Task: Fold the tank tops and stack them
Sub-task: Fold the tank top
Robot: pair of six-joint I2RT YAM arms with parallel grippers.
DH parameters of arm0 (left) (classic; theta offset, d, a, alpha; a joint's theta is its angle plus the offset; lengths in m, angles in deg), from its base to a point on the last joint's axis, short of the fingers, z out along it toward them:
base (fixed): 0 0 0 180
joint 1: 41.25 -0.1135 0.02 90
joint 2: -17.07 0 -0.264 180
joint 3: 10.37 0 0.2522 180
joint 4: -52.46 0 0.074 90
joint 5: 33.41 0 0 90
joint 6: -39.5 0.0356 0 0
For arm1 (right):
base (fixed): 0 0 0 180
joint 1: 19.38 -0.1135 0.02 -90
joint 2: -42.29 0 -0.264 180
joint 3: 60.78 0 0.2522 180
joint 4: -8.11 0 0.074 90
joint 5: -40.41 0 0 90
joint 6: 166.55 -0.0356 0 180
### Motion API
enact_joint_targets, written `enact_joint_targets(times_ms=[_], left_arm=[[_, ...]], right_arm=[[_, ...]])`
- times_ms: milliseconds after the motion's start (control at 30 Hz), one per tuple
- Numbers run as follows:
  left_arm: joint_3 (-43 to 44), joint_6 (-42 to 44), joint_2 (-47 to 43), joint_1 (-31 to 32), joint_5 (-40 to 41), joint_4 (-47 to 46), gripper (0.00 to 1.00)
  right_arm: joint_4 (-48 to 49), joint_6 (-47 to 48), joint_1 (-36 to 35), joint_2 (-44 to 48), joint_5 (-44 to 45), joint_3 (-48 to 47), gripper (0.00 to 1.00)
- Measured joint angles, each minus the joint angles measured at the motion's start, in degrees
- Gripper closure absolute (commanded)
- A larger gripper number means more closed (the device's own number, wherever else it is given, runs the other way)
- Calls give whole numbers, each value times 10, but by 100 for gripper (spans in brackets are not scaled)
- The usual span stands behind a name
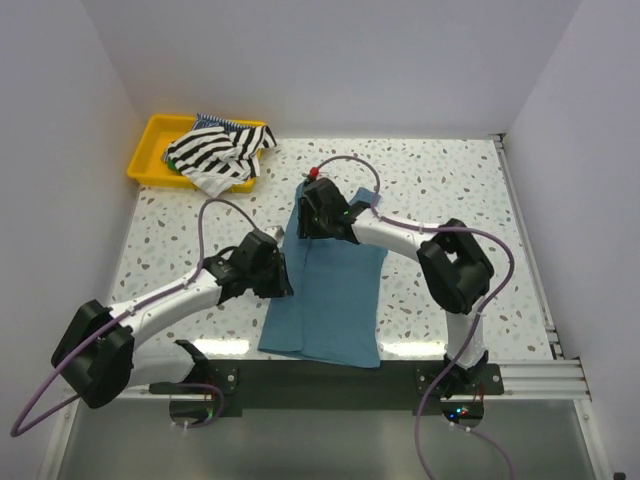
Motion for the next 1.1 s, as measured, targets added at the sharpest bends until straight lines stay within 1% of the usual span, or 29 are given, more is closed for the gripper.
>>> enact_joint_targets(times_ms=[133, 200, 333, 467, 533, 633, 733, 767, 867, 1000, 1067, 1100], left_arm=[[10, 0, -30, -38, 11, 20, 72], [12, 0, -43, -52, 14, 25, 72], [10, 0, -45, -57, 15, 29, 73], [-5, 0, -45, -57, 10, 23, 73], [-16, 0, -43, -57, 8, 23, 73], [-26, 0, -36, -57, 6, 23, 73], [-30, 0, -28, -57, 3, 18, 73], [-31, 0, -25, -57, 2, 17, 73], [-32, 1, -20, -57, -2, 15, 73], [-33, 8, -15, -57, -5, 12, 73], [-34, 9, -14, -57, -5, 11, 73], [-36, 10, -14, -57, -5, 9, 73]], right_arm=[[-4, -5, -16, -31, 4, 0, 53], [-10, -7, -13, -42, 10, 0, 56], [-24, -10, -6, -52, 23, -2, 59], [-25, -14, -5, -62, 29, -9, 65], [-27, -16, -5, -72, 33, -17, 65], [-27, -20, -5, -75, 35, -23, 70], [-30, -22, -5, -76, 36, -26, 79], [-32, -23, -5, -76, 38, -28, 85], [-37, -24, -7, -76, 48, -34, 89], [-46, -23, -10, -76, 58, -42, 97], [-48, -23, -11, -76, 65, -43, 98], [-50, -23, -12, -76, 66, -43, 95]])
